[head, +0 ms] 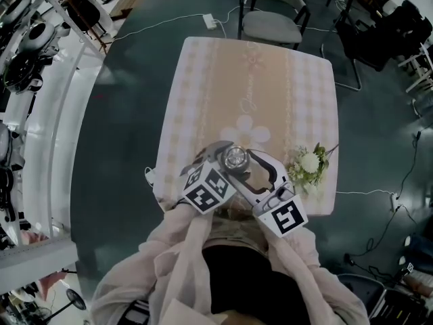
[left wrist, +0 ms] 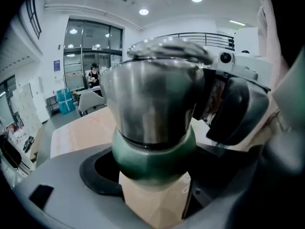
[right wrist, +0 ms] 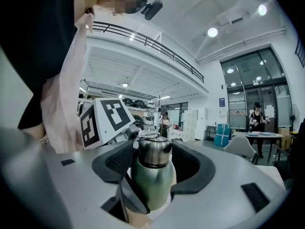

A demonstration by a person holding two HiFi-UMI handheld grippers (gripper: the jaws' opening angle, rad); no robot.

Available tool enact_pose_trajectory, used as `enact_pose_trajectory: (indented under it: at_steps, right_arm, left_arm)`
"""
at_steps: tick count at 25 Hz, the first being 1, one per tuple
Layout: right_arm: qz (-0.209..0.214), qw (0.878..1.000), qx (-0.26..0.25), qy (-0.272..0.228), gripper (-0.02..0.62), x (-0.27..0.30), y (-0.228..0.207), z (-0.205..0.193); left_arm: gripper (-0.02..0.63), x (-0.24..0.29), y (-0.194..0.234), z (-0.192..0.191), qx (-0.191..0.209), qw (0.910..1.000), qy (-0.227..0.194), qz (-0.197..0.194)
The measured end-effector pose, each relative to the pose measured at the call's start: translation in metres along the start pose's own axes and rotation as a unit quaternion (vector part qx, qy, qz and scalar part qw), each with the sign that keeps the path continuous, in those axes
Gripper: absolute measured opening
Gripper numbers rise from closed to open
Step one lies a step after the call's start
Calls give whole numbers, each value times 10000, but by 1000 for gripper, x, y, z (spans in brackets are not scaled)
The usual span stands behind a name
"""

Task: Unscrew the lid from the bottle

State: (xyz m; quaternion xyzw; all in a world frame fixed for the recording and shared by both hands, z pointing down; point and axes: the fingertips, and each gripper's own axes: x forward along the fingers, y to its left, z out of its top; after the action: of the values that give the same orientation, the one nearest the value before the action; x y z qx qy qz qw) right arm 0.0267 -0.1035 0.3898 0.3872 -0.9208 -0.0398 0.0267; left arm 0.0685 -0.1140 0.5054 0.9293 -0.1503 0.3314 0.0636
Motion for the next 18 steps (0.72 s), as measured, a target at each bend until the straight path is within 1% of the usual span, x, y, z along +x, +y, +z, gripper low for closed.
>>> enact_pose_trajectory:
  at_steps: [2,3,6,11,13,18]
  right_arm:
    - [-139,9999,-23,85,244,1,0,-2]
    - [-216,9997,-1,105,226,1,-2,-3]
    - [-243,9996,121,110,238,1,-5,-3]
    - [35,9999,146,68,238,-2,-3,-1]
    - [197,9997,125,99,238,-2,-1,0]
    - [860,9961,-26,198,239,-3,6,3]
  left_arm:
    - [396,-1,-3,0,37,10000,24,-8]
    - [396,-1,-4,0,45,10000,30,-18]
    - [396,-1,-5,0,61,9999,46,-70]
    - [396,-2,-10,0,239,9994,64,-233]
    - [396,-4,-12,0,363,9986,70,-370]
    - [396,-11,-18,-2,937,9916,109,-889]
